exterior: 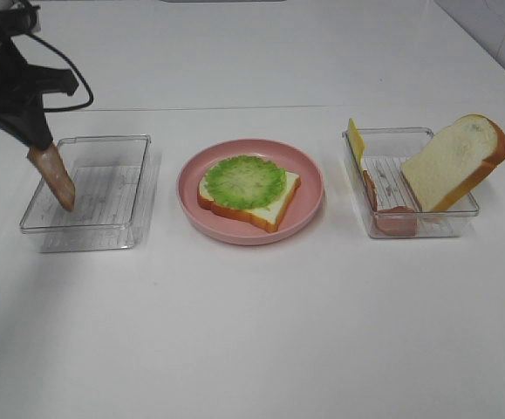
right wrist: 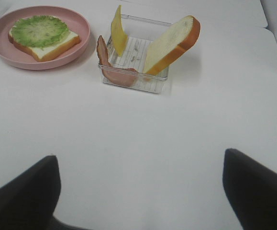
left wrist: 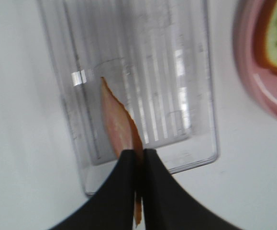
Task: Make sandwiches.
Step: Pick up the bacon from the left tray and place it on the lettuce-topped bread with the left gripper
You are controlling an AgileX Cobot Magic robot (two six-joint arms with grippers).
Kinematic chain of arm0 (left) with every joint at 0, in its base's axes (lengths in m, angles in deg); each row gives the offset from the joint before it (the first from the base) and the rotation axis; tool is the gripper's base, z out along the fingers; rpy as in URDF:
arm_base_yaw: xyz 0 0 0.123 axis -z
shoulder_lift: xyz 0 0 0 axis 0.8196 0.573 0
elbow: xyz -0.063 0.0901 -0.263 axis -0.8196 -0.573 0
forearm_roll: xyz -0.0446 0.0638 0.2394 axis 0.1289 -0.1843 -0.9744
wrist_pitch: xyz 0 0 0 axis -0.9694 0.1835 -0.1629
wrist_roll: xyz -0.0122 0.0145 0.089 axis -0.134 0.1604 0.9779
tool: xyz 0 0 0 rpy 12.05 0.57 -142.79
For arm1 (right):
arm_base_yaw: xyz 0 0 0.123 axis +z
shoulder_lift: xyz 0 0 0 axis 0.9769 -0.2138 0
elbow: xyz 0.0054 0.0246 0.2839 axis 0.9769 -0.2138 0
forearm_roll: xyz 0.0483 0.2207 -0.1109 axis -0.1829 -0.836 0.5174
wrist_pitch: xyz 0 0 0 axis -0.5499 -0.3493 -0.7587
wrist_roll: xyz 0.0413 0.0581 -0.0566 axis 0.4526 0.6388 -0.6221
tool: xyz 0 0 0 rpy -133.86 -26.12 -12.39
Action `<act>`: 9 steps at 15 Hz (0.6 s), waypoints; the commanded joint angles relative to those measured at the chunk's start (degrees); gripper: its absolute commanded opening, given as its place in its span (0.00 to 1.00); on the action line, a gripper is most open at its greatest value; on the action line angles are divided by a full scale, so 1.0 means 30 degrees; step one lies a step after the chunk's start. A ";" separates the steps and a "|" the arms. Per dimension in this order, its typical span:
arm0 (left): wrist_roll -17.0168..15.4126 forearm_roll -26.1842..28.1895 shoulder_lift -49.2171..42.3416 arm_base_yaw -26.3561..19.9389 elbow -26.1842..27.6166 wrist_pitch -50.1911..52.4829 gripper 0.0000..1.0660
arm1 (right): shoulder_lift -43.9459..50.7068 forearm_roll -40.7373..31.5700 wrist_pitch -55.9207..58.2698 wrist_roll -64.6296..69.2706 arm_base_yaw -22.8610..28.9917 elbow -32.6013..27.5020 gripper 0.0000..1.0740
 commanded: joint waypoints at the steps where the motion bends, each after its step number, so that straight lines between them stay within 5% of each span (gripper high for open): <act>1: 0.1585 0.3380 -0.0439 0.0057 0.1089 -0.0153 0.00 | 0.0382 -0.0057 -0.0095 -0.0153 -0.0095 0.0000 0.76; 3: 0.2387 0.5214 -0.0439 0.0057 0.1757 -0.0076 0.00 | 0.0382 -0.0057 -0.0095 -0.0153 -0.0095 0.0000 0.76; 4: 0.3820 0.8690 -0.0401 0.0095 0.2044 0.0306 0.00 | 0.0382 -0.0057 -0.0095 -0.0153 -0.0095 0.0000 0.76; 9: 0.7468 1.6807 0.0592 0.1413 0.2044 0.1089 0.00 | 0.0382 -0.0057 -0.0095 -0.0153 -0.0095 0.0000 0.76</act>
